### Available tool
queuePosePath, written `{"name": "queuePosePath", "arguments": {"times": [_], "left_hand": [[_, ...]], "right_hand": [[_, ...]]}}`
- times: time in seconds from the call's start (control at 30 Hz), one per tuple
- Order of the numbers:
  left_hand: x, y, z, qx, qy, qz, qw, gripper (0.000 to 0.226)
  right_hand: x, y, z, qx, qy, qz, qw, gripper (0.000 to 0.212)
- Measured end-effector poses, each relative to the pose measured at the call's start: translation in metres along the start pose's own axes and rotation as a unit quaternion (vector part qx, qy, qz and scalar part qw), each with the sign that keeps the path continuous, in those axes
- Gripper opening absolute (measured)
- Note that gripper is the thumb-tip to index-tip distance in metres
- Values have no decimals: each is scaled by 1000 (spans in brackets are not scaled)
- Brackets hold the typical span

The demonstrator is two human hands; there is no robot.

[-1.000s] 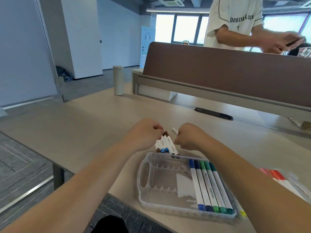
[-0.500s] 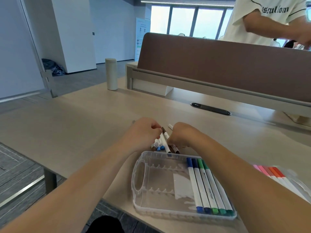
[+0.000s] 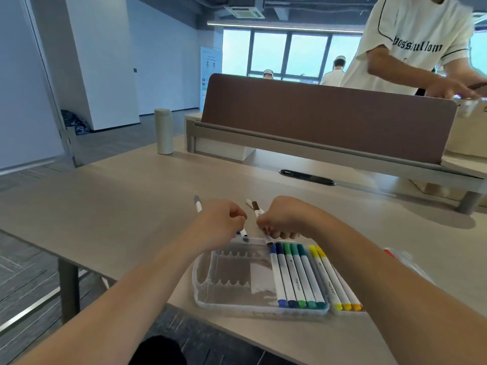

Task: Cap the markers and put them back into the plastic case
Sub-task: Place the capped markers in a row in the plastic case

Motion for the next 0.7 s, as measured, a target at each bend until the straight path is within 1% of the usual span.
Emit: {"name": "queuePosePath", "arguments": {"times": [0.1,0.23,0.5,0.7], "left_hand": [[-4,4,-6,-4,-4,1,1000,24],[0,12,-6,-12,16,5,1000,25],[20,3,15,-3,39,3,999,23],[27,-12,30,9,51,11,999,25]], "right_hand": [[0,3,-16,3,15,-18,1000,30],[-1,2,-17,-2,43,-26,999,25],[-4,-13,34,-17,86,-27,996,25],[-18,-18,65,-29,55,-59,996,20]]}}
Point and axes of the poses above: each hand's wrist, its own z-axis towards the middle knuckle, its own x-axis out of the back of the hand, y = z × x, the point moved 6 cm from there along z, towards the middle knuckle, and after that the axes turned 13 degrees about -z, right-handed, at the moved point
